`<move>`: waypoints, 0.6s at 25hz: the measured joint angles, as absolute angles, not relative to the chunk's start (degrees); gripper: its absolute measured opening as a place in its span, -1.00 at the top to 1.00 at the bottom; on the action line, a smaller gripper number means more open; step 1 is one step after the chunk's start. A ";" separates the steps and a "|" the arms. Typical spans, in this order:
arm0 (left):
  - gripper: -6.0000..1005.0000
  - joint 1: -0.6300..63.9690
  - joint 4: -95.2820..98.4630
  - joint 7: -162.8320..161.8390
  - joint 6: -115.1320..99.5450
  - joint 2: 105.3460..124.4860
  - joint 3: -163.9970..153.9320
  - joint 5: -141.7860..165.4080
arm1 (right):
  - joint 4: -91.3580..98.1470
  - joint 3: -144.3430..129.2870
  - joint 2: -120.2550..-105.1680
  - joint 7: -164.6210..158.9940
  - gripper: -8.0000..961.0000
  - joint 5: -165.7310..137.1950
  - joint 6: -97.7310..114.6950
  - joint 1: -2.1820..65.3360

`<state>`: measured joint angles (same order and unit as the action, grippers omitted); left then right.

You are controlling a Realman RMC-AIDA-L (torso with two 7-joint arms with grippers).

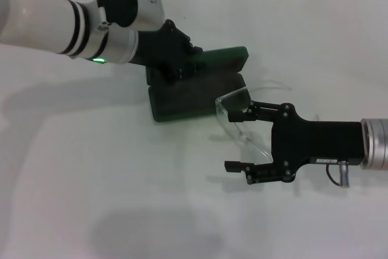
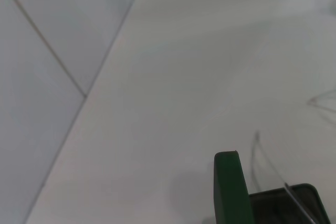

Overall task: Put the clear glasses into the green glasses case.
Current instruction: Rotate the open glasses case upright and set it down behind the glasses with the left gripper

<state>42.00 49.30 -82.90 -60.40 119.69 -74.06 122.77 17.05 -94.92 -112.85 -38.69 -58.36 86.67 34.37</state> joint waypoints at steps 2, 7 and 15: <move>0.59 41.93 49.30 -82.83 -60.42 119.69 -75.64 122.67 | 17.05 -94.92 -112.85 -38.67 -0.65 -58.36 86.44 34.46; 0.58 41.57 49.31 -82.32 -59.84 119.79 -78.84 122.55 | 17.05 -94.92 -112.85 -38.66 -0.65 -58.40 86.08 34.69; 0.51 41.43 49.70 -82.79 -57.84 119.96 -78.99 121.34 | 17.04 -94.92 -112.85 -38.67 -0.65 -58.73 85.90 34.80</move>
